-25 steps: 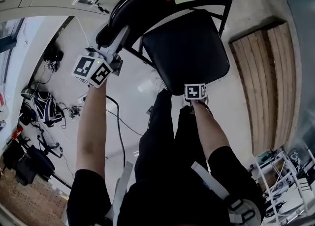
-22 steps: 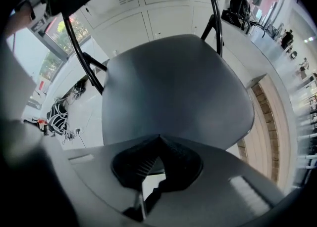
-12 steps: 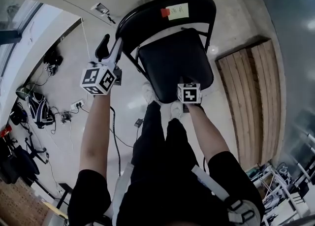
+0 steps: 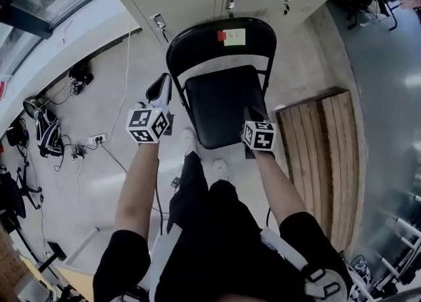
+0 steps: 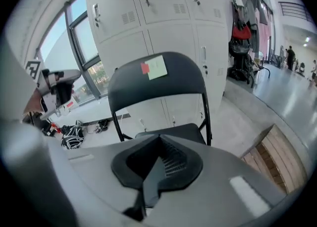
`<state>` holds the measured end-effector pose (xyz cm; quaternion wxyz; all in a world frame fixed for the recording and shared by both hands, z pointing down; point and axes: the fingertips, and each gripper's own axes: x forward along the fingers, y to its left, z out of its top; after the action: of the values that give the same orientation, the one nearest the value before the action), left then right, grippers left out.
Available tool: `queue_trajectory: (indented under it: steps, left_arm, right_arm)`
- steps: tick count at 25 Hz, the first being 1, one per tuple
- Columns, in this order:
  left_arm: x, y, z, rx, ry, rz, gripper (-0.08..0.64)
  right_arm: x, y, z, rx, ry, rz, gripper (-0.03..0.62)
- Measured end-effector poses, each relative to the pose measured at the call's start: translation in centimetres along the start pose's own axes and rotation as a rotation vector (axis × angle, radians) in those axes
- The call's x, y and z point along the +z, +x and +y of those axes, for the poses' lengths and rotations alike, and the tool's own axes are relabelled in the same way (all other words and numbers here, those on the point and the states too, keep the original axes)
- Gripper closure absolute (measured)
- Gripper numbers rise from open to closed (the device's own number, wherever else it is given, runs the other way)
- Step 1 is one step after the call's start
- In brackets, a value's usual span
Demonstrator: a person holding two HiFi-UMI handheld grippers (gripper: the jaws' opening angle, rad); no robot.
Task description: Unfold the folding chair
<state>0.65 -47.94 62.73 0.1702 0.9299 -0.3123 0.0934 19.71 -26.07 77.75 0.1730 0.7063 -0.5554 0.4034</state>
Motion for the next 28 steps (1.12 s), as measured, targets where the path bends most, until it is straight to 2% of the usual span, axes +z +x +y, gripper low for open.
queue_trajectory:
  steps: [1,7,14,18,22,25,28]
  left_arm:
    - [0.2,-0.8,-0.7,0.009,-0.006,-0.009,0.56]
    - [1.9,-6.3,-4.1,0.043,-0.055,-0.073,0.56]
    - [6.2,-14.4,-7.1,0.1,-0.035,-0.171,0.56]
    - [8.3,-19.6,-8.1,0.143,-0.017,-0.247,0.56]
    - [8.8,-23.1,-8.6,0.181,-0.017,-0.3,0.56]
    - [9.2,-25.5,-9.7,0.177,-0.028,-0.335,0.56]
    - [9.1,-28.3,-11.2,0.164,-0.005,-0.354,0.56]
  right_arm:
    - [0.9,-1.0,-0.1,0.011,-0.006,-0.027,0.586]
    - [5.3,-6.9,0.4,0.073,-0.031,-0.173,0.586]
    - [8.8,-14.2,2.1,0.164,-0.056,-0.295,0.586]
    - [11.2,-18.4,3.8,0.224,-0.106,-0.379,0.586]
    - [12.2,-21.2,5.2,0.252,-0.149,-0.44,0.586]
    - [12.2,-23.1,6.1,0.267,-0.144,-0.475,0.586]
    - [11.6,-25.0,7.1,0.285,-0.136,-0.506,0.587]
